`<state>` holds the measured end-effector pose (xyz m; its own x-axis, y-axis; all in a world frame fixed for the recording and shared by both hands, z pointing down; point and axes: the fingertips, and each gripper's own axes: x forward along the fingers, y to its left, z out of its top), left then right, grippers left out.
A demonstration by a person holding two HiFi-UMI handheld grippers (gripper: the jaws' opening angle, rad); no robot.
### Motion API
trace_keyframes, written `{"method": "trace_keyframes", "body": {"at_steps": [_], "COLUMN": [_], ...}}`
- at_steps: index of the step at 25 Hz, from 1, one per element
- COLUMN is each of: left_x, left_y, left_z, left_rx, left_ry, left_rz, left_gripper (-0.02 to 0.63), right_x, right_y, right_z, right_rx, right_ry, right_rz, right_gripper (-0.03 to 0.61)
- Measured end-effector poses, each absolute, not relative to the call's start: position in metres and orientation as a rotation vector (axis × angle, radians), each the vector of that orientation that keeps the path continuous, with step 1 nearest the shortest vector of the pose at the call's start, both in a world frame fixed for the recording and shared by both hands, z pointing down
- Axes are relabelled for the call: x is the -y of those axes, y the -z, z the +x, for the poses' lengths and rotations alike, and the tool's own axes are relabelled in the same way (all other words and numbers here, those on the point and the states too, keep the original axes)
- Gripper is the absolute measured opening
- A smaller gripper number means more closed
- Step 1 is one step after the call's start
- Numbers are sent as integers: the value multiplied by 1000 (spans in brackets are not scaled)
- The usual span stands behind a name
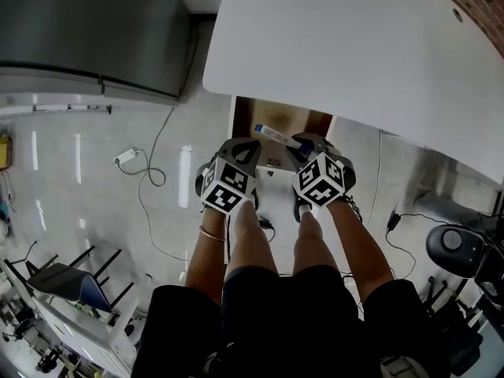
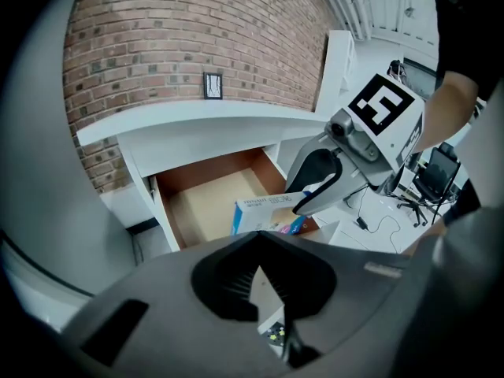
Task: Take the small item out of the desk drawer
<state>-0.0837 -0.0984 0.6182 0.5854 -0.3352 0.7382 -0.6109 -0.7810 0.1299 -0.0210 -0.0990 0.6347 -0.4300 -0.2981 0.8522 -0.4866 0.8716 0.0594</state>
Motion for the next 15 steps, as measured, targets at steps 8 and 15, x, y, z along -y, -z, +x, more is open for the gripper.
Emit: {"method": "trace_keyframes", "body": {"at_steps": [8, 15], "left_x": [96, 94], "left_y": [-590, -572], "left_z": [-88, -90], "left_rx": [841, 876], "left_ry": [-948, -931], "left_rz": [2422, 2423], "left_gripper": [0, 0], "right_x": [96, 96], "right_y": [-607, -588], "right_z": [-16, -12], "right_rx": [2073, 2092], "right_ry": [-242, -243], "right_rz": [602, 627], "right_gripper": [107, 107]}}
